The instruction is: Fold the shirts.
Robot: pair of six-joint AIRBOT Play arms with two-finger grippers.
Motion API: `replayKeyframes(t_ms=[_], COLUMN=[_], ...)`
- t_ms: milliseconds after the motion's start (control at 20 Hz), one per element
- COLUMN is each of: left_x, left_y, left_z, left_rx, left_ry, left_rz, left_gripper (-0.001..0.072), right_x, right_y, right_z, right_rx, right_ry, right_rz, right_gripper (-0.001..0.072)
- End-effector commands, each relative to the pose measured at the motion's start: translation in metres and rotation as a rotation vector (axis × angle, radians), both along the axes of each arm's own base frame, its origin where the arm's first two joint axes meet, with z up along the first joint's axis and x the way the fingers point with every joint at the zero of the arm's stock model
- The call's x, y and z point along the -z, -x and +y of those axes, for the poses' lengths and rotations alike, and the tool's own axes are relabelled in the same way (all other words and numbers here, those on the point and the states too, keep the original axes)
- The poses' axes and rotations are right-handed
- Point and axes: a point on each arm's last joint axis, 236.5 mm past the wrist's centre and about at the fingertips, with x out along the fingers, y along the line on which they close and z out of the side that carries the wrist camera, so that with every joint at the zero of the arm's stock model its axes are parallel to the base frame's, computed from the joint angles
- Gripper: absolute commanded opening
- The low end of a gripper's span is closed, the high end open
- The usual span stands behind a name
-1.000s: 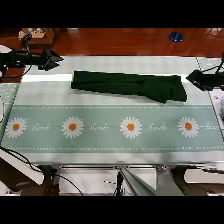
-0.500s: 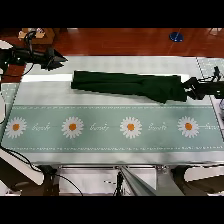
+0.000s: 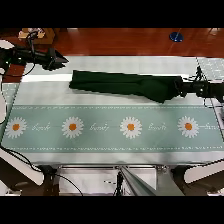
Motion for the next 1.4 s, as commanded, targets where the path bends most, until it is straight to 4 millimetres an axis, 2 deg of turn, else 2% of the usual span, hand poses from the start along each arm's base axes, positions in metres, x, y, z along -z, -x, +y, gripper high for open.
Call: replayKeyframes(t_ms=[0,50,150,200,250,350,400,450,700,900,1100,1200,1350], left_x=[-0.004,-0.008,-0.024,-0.034,-0.044,-0.058,-0.061,-0.061,-0.050,-0.036,-0.021,-0.007,0.020], left_y=[0.011,0.013,0.019,0.023,0.028,0.042,0.052,0.062,0.123,0.159,0.193,0.209,0.227], left_z=[-0.005,-0.006,-0.013,-0.022,-0.034,-0.067,-0.088,-0.110,-0.230,-0.302,-0.357,-0.374,-0.389], left_rx=[0.013,0.022,0.044,0.061,0.082,0.146,0.197,0.250,0.494,0.571,0.630,0.658,0.683], left_ry=[0.021,0.021,0.016,0.013,0.012,0.013,0.013,0.014,0.015,0.019,0.019,0.013,-0.003], left_rz=[0.053,0.051,0.027,0.012,0.002,-0.006,-0.004,0.003,0.033,0.050,0.046,0.076,0.145], left_gripper=[0.0297,0.0281,0.0156,0.0151,0.0109,0.0103,0.0031,0.0021,0.0022,0.0021,0.0021,0.0022,0.0021], right_x=[-0.029,-0.041,-0.069,-0.082,-0.093,-0.113,-0.122,-0.130,-0.163,-0.178,-0.182,-0.180,-0.178], right_y=[0.006,0.011,0.024,0.031,0.039,0.057,0.069,0.080,0.132,0.160,0.179,0.186,0.191], right_z=[0.018,0.019,0.016,0.013,0.008,-0.004,-0.008,-0.013,-0.037,-0.047,-0.046,-0.048,-0.047], right_rx=[-0.082,-0.108,-0.149,-0.160,-0.163,-0.163,-0.171,-0.178,-0.189,-0.168,-0.177,-0.181,-0.190], right_ry=[-0.054,-0.040,0.000,0.035,0.075,0.164,0.204,0.241,0.411,0.492,0.506,0.513,0.508], right_rz=[-0.055,-0.069,-0.088,-0.088,-0.082,-0.059,-0.045,-0.030,0.026,0.074,0.120,0.150,0.171], right_gripper=[0.0030,0.0030,0.0030,0.0030,0.0029,0.0029,0.0030,0.0030,0.0029,0.0030,0.0030,0.0030,0.0030])
